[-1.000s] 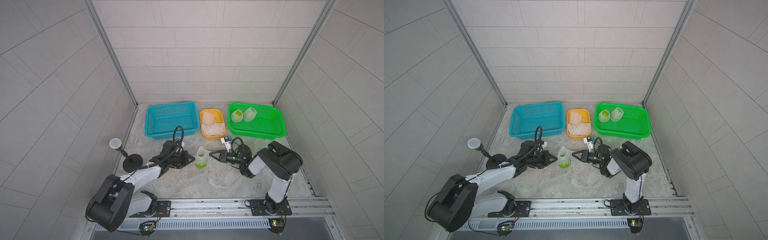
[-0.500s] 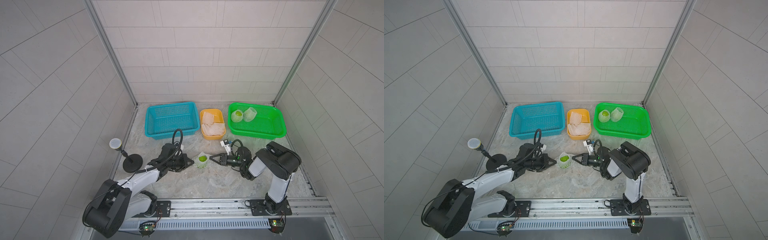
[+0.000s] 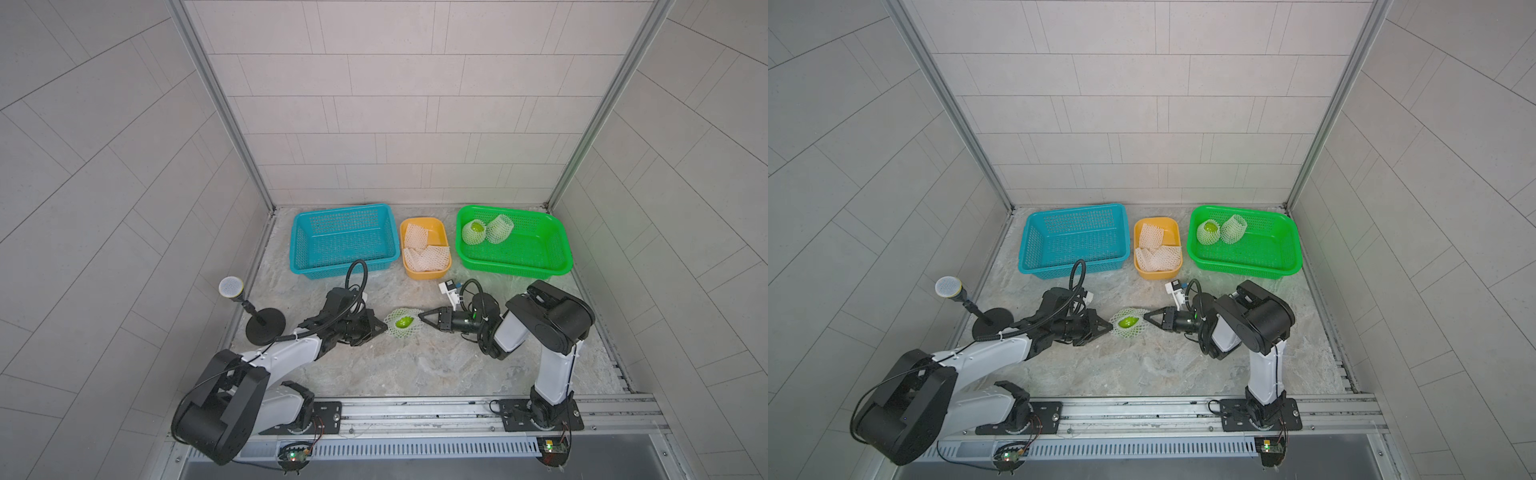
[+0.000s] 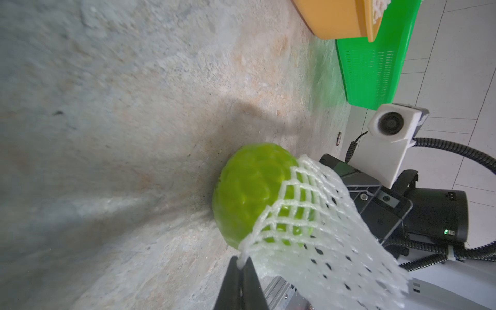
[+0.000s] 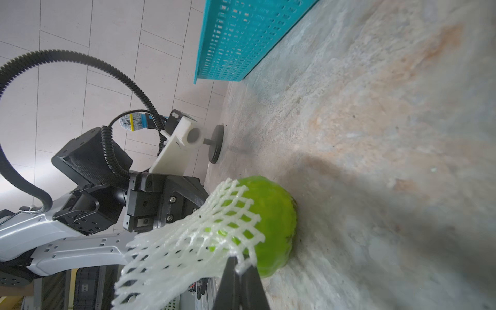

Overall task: Sleeve custard apples in foam nets
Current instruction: Put on the foam net on the custard apple.

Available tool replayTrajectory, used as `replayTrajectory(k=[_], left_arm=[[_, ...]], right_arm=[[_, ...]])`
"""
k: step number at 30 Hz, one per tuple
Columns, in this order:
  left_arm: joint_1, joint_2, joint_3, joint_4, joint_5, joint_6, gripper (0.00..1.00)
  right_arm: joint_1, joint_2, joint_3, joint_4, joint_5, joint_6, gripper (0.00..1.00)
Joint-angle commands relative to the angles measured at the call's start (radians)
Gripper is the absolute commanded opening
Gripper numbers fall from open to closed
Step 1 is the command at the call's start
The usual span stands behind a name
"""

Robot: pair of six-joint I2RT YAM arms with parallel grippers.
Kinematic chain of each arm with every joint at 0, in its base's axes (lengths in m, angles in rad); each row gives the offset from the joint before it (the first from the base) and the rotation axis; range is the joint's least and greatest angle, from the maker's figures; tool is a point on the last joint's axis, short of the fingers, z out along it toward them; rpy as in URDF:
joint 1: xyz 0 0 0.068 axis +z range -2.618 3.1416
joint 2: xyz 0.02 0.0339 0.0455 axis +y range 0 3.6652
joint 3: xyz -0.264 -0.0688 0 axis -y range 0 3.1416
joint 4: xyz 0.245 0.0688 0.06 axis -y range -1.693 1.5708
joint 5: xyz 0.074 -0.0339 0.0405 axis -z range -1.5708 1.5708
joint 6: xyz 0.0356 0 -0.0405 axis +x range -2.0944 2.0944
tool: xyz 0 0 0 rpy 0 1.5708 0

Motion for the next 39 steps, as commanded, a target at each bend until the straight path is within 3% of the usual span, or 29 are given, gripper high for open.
replayTrajectory(k=[1,12,29,39], left_arm=[[-0.002,0.02,0.025,-0.002,-0.026,0.019,0.07],[-0.003,0.098,0.024,0.07,-0.026,0.006,0.07],[-0.031,0.119,0.036,0.03,-0.005,0.034,0.06],[-0.046,0.139,0.062,-0.024,-0.031,0.072,0.06]], right_arm=[[-0.004,0.023,0.02,0.031,0.008,0.026,0.03],[-0.005,0.086,0.035,0.031,0.009,0.023,0.03],[0.016,0.107,0.027,-0.017,0.021,-0.04,0.05],[0.05,-0.053,0.052,-0.451,0.116,-0.276,0.06]])
